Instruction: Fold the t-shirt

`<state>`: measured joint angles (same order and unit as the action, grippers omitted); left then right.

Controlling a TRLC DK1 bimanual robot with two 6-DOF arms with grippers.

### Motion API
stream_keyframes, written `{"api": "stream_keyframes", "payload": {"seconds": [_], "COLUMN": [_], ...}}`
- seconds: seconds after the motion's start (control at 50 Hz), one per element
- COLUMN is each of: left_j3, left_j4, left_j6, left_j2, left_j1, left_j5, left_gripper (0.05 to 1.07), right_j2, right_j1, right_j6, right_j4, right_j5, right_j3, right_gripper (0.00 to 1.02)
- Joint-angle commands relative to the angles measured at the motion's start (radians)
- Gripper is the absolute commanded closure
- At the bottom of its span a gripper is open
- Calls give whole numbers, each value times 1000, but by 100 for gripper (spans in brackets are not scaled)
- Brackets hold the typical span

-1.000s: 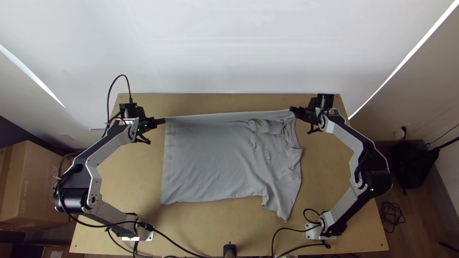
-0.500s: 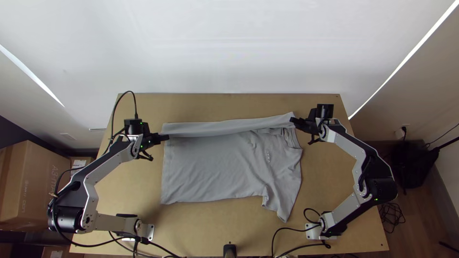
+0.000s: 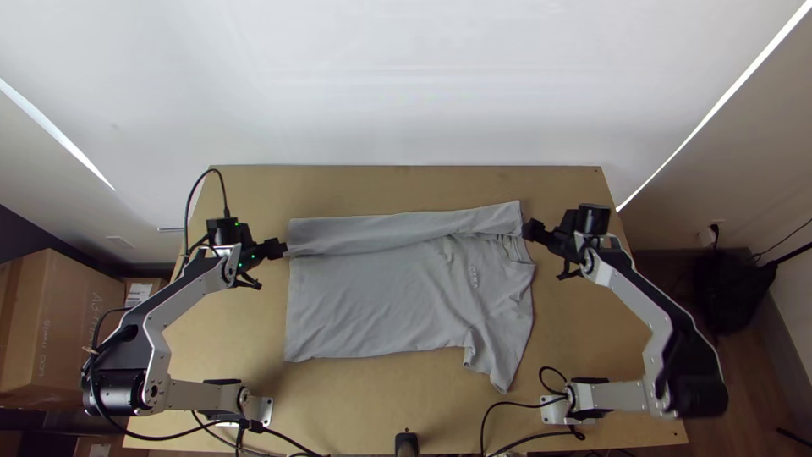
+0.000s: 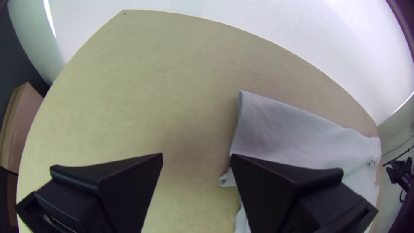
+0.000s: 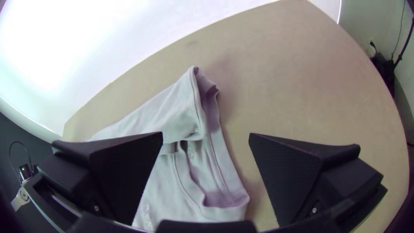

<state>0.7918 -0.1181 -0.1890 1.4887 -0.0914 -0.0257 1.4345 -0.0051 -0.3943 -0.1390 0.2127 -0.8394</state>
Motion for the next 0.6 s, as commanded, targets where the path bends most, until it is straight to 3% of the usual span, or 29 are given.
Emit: {"api": "stream_keyframes", "payload": {"seconds": [0.0,0.16,0.28,0.4,0.58], "left_j3": [-6,1,32,78,124], "left_j4": [-11,-80,-173,-275,-374], "left_j6": [29,48,48,42,42], "left_j2": [-64,-173,-258,-326,-416], "left_j1": [-28,-44,-51,-53,-53], "left_j5": [-2,-37,-99,-128,-148], "left_gripper": [21,21,21,21,21], "right_j2": [-131,-238,-229,-221,-203], "right_j1": [-32,-96,-101,-75,-87], "right_j6": [-21,8,37,46,158], "right_j4": [-71,-260,-471,-668,-792], "right_j5": [4,70,117,125,148], "right_j3": [46,48,10,2,40], "right_gripper": [4,4,7,7,9]}}
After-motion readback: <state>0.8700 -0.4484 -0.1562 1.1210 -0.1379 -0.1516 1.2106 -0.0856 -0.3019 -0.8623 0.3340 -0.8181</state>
